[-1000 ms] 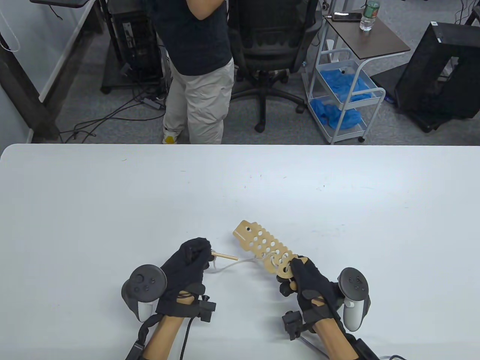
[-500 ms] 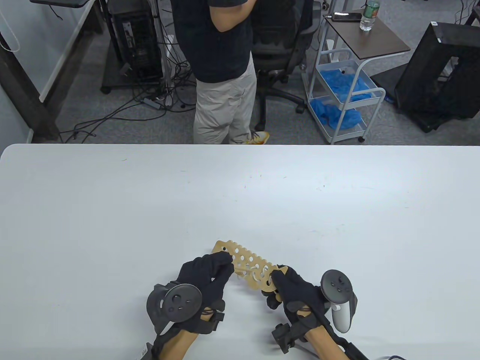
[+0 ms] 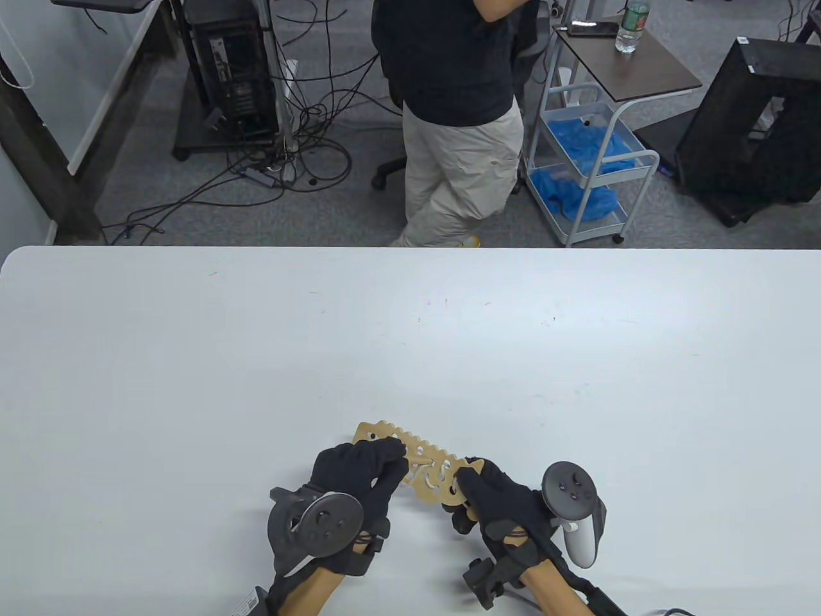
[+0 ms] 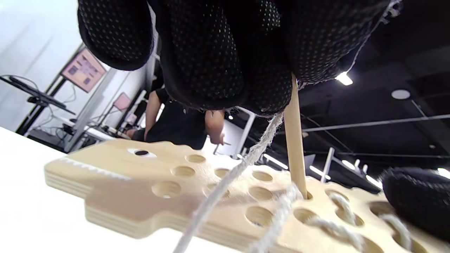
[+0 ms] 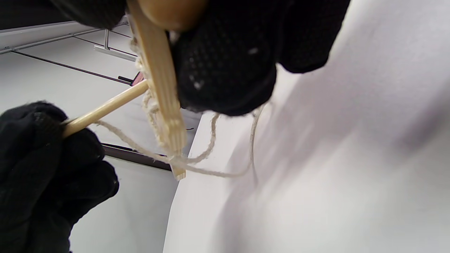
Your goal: Remove rope from all holes on crocodile lacing toy
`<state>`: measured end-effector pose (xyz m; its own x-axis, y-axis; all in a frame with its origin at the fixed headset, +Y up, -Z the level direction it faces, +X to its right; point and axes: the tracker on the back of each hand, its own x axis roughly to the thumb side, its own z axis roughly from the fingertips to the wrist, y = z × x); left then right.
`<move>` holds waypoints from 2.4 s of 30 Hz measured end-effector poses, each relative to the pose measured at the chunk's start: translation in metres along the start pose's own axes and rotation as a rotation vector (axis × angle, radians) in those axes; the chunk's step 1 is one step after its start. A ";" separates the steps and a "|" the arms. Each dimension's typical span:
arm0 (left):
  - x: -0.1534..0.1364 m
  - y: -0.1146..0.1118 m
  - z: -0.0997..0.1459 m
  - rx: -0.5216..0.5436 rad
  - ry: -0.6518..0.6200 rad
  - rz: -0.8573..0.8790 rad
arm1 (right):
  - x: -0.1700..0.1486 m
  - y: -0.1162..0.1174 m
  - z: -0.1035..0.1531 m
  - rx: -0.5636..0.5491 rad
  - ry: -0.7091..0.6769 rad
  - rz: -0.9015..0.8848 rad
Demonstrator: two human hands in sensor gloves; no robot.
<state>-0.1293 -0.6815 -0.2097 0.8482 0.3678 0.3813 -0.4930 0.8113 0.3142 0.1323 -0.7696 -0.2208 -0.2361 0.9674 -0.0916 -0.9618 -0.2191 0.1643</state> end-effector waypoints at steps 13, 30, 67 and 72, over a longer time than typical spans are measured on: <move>0.018 -0.009 0.003 -0.038 -0.105 -0.108 | 0.002 0.007 0.000 0.094 -0.028 -0.047; 0.013 0.010 -0.001 0.019 -0.092 0.012 | 0.010 -0.011 0.002 -0.011 -0.074 -0.101; -0.040 -0.050 -0.008 -0.436 0.077 0.882 | 0.016 0.000 0.000 0.343 -0.123 -0.564; -0.034 -0.048 -0.007 -0.437 0.032 0.884 | 0.015 0.003 -0.001 0.368 -0.111 -0.554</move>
<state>-0.1329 -0.7291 -0.2438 0.2170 0.9294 0.2985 -0.8423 0.3328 -0.4240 0.1255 -0.7564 -0.2224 0.3132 0.9361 -0.1604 -0.8221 0.3518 0.4476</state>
